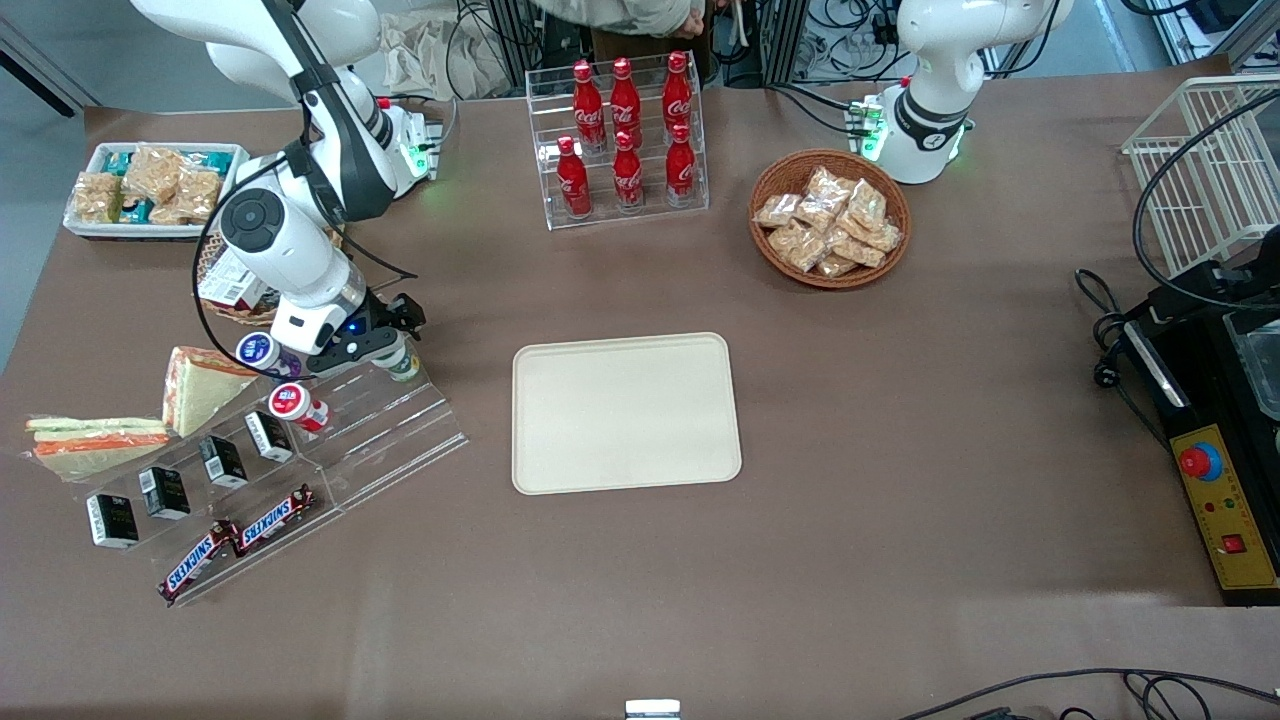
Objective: Place green gum on tray
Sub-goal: 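Lower the right gripper and close it on the green gum bottle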
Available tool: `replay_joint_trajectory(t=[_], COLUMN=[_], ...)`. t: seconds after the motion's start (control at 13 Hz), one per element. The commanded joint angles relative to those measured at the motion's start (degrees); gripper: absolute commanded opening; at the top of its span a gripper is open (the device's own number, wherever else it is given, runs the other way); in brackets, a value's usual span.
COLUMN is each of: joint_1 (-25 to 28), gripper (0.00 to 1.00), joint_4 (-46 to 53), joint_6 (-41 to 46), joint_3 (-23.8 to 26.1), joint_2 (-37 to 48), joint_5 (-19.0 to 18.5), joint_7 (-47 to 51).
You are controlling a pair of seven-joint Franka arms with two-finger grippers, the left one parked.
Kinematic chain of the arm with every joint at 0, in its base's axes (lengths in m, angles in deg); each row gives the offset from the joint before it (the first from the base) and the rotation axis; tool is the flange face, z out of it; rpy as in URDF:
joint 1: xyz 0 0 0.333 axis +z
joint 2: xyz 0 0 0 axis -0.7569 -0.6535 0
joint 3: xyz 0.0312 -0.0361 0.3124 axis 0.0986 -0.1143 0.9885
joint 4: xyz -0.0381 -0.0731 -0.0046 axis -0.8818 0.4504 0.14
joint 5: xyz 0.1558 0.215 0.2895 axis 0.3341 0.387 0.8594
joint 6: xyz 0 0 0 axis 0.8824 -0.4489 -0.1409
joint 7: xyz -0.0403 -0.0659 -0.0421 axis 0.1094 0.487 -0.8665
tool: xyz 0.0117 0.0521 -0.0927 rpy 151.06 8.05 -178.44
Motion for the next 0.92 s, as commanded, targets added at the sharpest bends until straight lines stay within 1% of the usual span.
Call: replay_joint_trajectory(t=[0.0,0.08,0.15,0.23,0.31,0.46,0.54,0.85], joint_1=[0.3,0.3,0.2,0.2,0.1,0.0,0.0,-0.1], gripper=[0.48,0.33,0.27,0.25,0.15,0.14,0.14,0.14], joint_4=[-1.0,-0.9,-0.7,-0.4,-0.1,2.1,4.9,25.4], joint_6=[-1.0,-0.9,-0.8,-0.7,-0.4,1.0,4.1,27.4], joint_3=[0.0,0.5,1.2,1.2,1.2,1.2,1.2,1.2], joint_2=[1.1,1.1,1.1,1.2,1.2,1.2,1.2,-0.1], joint_5=[0.8,0.7,0.4,0.4,0.4,0.4,0.4,0.6], joint_7=[1.3,1.4,1.4,1.4,1.5,1.9,2.0,3.1])
